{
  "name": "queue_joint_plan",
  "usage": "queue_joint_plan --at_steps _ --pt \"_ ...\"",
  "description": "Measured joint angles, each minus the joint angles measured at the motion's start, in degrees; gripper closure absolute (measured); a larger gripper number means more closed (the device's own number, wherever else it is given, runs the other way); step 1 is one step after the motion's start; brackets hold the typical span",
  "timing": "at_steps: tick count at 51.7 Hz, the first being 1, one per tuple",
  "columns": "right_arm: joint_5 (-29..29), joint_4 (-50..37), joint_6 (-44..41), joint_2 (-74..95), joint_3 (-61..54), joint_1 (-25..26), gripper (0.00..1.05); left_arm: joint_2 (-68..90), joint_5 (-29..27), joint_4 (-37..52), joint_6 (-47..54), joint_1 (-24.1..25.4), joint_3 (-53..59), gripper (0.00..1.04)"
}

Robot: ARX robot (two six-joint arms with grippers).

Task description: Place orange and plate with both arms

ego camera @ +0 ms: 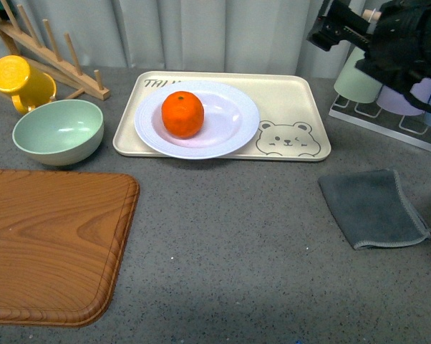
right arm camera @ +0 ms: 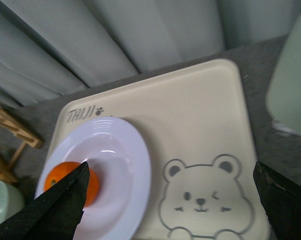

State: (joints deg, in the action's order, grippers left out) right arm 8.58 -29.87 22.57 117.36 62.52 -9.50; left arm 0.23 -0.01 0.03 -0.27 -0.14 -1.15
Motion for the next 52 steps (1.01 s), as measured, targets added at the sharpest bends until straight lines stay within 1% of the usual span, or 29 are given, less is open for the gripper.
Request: queue_joint_plan --at_steps 2,4,8,15,18,24,28,33,37,38,42,45,49,52 --pt "-1.3 -1.4 -2.2 -2.0 -2.6 0.1 0.09 0.0 0.0 0.0 0.0 0.0 0.0 0.06" --pt "-4.0 -3.5 -7.9 -6.2 -8.1 0.4 0.09 0.0 0.0 0.0 0.0 0.0 0.0 0.06" --pt "-5.6 -4.3 -15.2 -14.2 -17.4 1.9 0.09 0.0 0.0 0.0 0.0 0.0 0.0 0.06" --pt "-7.1 -3.5 -21.3 -25.7 -27.9 3.9 0.09 0.0 0.0 0.0 0.0 0.0 0.0 0.06" --pt "-7.3 -3.1 -22.6 -30.2 -31.5 4.6 0.09 0.0 0.0 0.0 0.0 0.0 0.0 0.06" --pt "-7.0 1.3 -24.4 -41.2 -38.8 5.9 0.09 0.0 0.0 0.0 0.0 0.0 0.0 0.06" --pt "-6.1 6.3 -25.0 -51.1 -44.1 6.5 0.09 0.0 0.0 0.0 0.0 0.0 0.0 0.06" --pt "-5.5 16.2 -25.9 -67.7 -50.1 7.1 0.09 0.0 0.0 0.0 0.0 0.0 0.0 0.06" --pt "-4.6 25.1 -26.7 -79.3 -52.4 7.8 0.09 0.0 0.0 0.0 0.0 0.0 0.0 0.06" --pt "-4.4 26.1 -26.8 -80.4 -52.5 8.0 0.09 0.0 0.0 0.0 0.0 0.0 0.0 0.06" --pt "-2.8 32.5 -27.8 -87.3 -52.8 9.7 0.09 0.0 0.0 0.0 0.0 0.0 0.0 0.06" --pt "-0.8 38.3 -29.3 -94.1 -53.1 12.0 0.09 0.0 0.0 0.0 0.0 0.0 0.0 0.06" --pt "0.6 42.3 -30.7 -99.3 -53.5 14.3 0.09 0.0 0.0 0.0 0.0 0.0 0.0 0.06" --pt "2.9 45.7 -32.7 -103.9 -53.7 16.9 0.09 0.0 0.0 0.0 0.0 0.0 0.0 0.06"
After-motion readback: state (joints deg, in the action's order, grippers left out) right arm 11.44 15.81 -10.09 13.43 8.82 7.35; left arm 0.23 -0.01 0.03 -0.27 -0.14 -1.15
